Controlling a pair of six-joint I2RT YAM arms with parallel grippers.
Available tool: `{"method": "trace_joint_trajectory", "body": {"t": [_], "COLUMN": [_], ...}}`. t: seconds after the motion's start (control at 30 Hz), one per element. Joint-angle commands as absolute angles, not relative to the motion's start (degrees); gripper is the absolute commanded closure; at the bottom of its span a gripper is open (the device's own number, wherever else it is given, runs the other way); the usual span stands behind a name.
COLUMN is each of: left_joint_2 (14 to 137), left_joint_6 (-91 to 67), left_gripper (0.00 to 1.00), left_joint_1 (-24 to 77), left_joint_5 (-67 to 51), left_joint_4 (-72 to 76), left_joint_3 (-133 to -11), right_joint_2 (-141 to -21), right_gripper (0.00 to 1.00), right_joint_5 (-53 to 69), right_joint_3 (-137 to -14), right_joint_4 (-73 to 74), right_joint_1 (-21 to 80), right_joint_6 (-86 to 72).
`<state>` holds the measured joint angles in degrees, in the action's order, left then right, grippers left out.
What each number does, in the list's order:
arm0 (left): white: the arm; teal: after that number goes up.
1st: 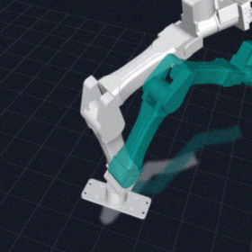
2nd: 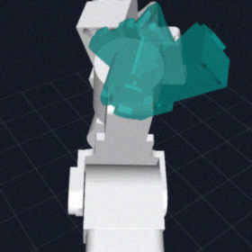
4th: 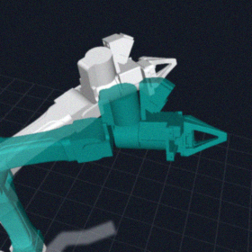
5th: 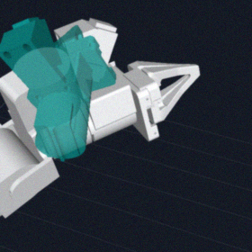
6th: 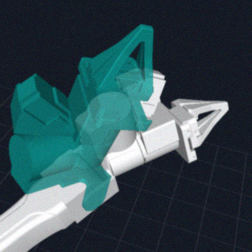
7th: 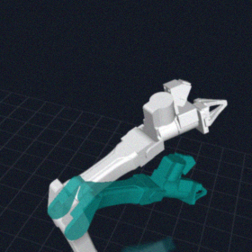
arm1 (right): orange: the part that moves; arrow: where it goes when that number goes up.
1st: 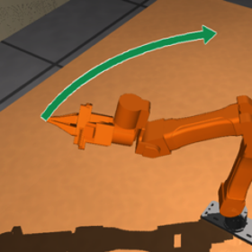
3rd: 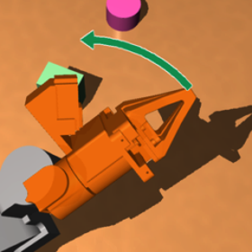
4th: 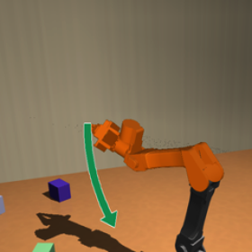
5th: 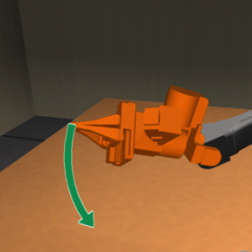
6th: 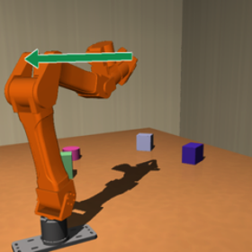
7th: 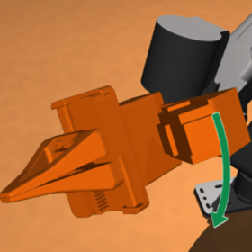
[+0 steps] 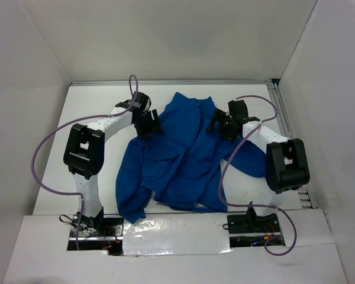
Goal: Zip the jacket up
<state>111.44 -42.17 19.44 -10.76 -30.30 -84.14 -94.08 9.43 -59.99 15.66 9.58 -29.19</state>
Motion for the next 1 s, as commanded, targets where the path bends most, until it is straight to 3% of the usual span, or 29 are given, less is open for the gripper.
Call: {"method": "trace_joint_trajectory", "body": {"t": [0.0,0.03,0.07,0.1,0.17,0.2,0.43,0.47,0.5,0.53,0.57,0.6,0.7,0.8,0.83,0.97], "left_joint_2": [113.9,114.3,114.7,114.6,113.8,113.5,110.6,110.6,110.4,110.2,110.0,109.4,104.0,97.3,95.2,78.5], "left_joint_6": [-39.4,-39.3,-39.6,-39.6,-38.7,-38.1,-36.3,-36.3,-36.3,-36.0,-35.3,-34.4,-33.1,-32.7,-31.7,-31.8], "left_gripper": [0.4,0.67,0.93,1.0,1.0,1.0,1.0,1.0,1.0,1.0,1.0,1.0,0.97,0.46,0.01,0.01], "left_joint_1": [18.2,18.1,17.7,17.1,14.3,12.9,0.3,-1.5,-3.1,-3.8,-4.5,-5.2,-5.1,-3.3,-2.6,5.0], "left_joint_5": [-10.8,-9.1,-7.9,-7.5,-7.0,-6.6,-8.0,-7.6,-7.8,-8.4,-9.5,-12.5,-17.4,-20.3,-21.0,-23.3], "left_joint_4": [-32.6,-32.7,-32.8,-33.0,-31.5,-31.2,-28.6,-28.6,-28.8,-29.1,-29.0,-28.6,-29.0,-31.0,-31.5,-29.3], "left_joint_3": [-87.7,-87.6,-87.6,-87.4,-86.4,-85.4,-78.8,-77.8,-77.6,-77.8,-78.0,-78.3,-80.9,-84.8,-85.9,-80.6], "right_joint_2": [-96.8,-97.4,-97.7,-98.3,-98.2,-97.5,-91.9,-90.4,-89.5,-87.4,-86.3,-85.3,-80.7,-72.9,-67.9,-54.7], "right_gripper": [0.04,0.08,0.2,0.55,0.91,1.0,1.0,0.94,0.81,0.36,0.05,0.0,0.0,0.0,0.0,0.0], "right_joint_5": [7.0,6.4,6.1,5.4,0.6,0.2,-3.7,-1.4,-0.3,2.6,6.3,7.9,9.4,9.1,9.0,6.7], "right_joint_3": [-63.1,-63.3,-63.5,-63.4,-63.2,-62.8,-58.5,-58.1,-57.3,-57.0,-57.1,-57.7,-59.8,-59.9,-59.6,-56.2], "right_joint_4": [16.6,16.7,16.8,16.8,18.1,18.5,20.5,20.1,18.3,17.5,17.1,16.8,18.7,19.4,19.6,21.4], "right_joint_1": [10.0,10.0,9.9,9.8,9.3,8.4,-3.4,-4.3,-5.2,-5.1,-5.0,-4.6,-2.3,-0.4,-0.3,-0.3], "right_joint_6": [-30.4,-30.3,-30.3,-30.5,-31.2,-31.0,-29.0,-28.6,-27.8,-26.7,-25.2,-24.4,-22.9,-22.8,-23.6,-26.1]}}
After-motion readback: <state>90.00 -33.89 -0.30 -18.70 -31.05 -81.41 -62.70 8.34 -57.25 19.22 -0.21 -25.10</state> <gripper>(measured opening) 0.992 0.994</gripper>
